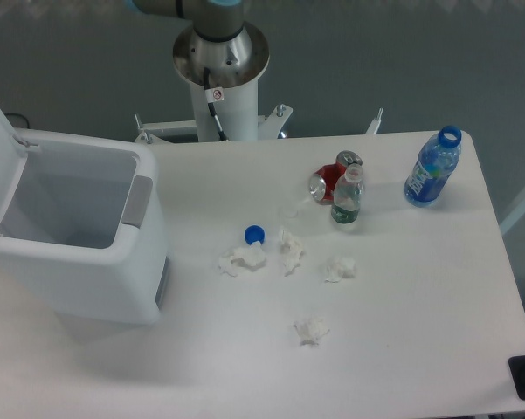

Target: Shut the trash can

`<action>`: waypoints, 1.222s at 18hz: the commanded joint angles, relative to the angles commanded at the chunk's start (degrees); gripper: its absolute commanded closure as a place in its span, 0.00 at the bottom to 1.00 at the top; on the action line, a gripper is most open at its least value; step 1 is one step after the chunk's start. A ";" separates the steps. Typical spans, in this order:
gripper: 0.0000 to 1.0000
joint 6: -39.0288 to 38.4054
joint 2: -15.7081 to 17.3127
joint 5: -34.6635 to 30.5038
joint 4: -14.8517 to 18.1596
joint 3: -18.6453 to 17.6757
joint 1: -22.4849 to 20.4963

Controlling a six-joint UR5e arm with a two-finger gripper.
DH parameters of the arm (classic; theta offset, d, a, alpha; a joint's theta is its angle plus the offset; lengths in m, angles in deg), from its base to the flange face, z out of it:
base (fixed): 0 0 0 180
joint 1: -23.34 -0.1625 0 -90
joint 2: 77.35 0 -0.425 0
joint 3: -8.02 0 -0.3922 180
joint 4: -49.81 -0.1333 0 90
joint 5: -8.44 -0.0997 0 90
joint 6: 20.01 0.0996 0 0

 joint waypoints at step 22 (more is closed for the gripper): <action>0.00 0.00 0.78 -5.89 0.18 -1.84 -0.44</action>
